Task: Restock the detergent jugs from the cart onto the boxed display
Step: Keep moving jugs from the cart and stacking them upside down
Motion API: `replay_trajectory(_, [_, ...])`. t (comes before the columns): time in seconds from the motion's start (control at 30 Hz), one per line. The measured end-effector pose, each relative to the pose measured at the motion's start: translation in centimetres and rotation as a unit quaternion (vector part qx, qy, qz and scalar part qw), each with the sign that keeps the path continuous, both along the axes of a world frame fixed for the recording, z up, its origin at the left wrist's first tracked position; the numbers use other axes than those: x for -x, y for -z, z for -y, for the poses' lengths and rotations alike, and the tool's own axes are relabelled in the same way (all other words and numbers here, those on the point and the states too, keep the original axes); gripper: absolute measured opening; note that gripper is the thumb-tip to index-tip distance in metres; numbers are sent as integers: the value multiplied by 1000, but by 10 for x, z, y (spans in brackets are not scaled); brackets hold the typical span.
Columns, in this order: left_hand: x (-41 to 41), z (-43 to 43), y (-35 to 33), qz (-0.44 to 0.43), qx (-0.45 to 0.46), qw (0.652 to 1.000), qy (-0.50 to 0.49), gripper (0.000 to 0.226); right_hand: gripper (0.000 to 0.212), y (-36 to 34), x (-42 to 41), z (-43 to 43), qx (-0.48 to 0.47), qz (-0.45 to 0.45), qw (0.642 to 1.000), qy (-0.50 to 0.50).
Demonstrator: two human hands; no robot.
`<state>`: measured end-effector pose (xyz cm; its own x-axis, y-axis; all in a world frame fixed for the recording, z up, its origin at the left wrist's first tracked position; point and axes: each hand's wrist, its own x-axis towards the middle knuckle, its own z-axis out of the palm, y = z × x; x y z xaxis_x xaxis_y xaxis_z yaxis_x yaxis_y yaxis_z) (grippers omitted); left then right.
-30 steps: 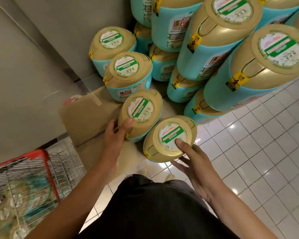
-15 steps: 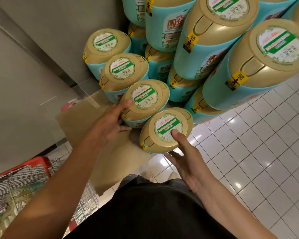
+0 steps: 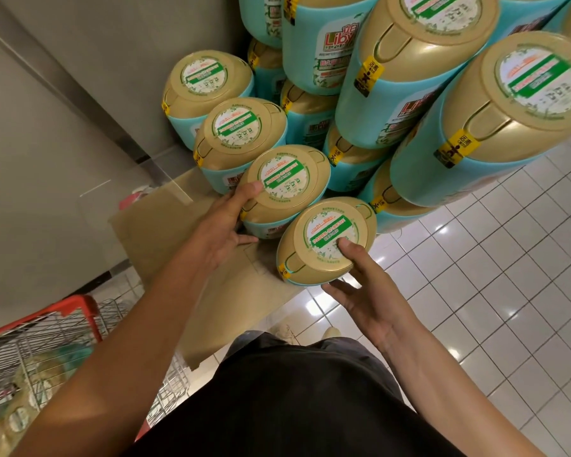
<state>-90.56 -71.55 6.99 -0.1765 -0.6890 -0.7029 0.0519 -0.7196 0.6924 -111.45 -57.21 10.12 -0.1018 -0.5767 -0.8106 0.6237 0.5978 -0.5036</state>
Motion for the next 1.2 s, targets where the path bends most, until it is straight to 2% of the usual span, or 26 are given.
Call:
replay_trajectory(0.1, [3,-2,3,5,3,1000,-16,72,53,-1,0,1,2,6,1000,10])
replay_trajectory(0.27, [7,-11,7,3,11,998,-56,93,48,-2,-2,0,7,7,1000,20])
replay_trajectory(0.5, [10,-19,12,-14,38,995,-88,97,39,-2,-5,-1,18,7,999,32])
replay_trajectory(0.7, [11,-35,15,-69,41,991,-110,73,29,0,-7,-2,27,14,998,48])
replay_trajectory(0.83, [7,-56,26,-29,3,989,-147,61,27,0,-10,-4,41,12,997,61])
replay_trajectory(0.93, [11,-79,38,-3,-12,988,-156,38,28,-1,-13,-6,47,6,996,71])
replay_trajectory(0.97, [15,-87,43,0,-11,988,-154,36,29,0,-13,-7,49,5,996,71])
replay_trajectory(1.0, [21,-96,46,0,-7,988,-152,41,29,1,-13,-8,51,3,996,70])
replay_trajectory(1.1, [47,-117,49,-14,28,987,-160,78,24,2,-12,-8,53,2,996,68])
replay_trajectory(1.2, [71,-122,42,-42,72,980,-183,81,21,2,-12,-9,55,5,996,63])
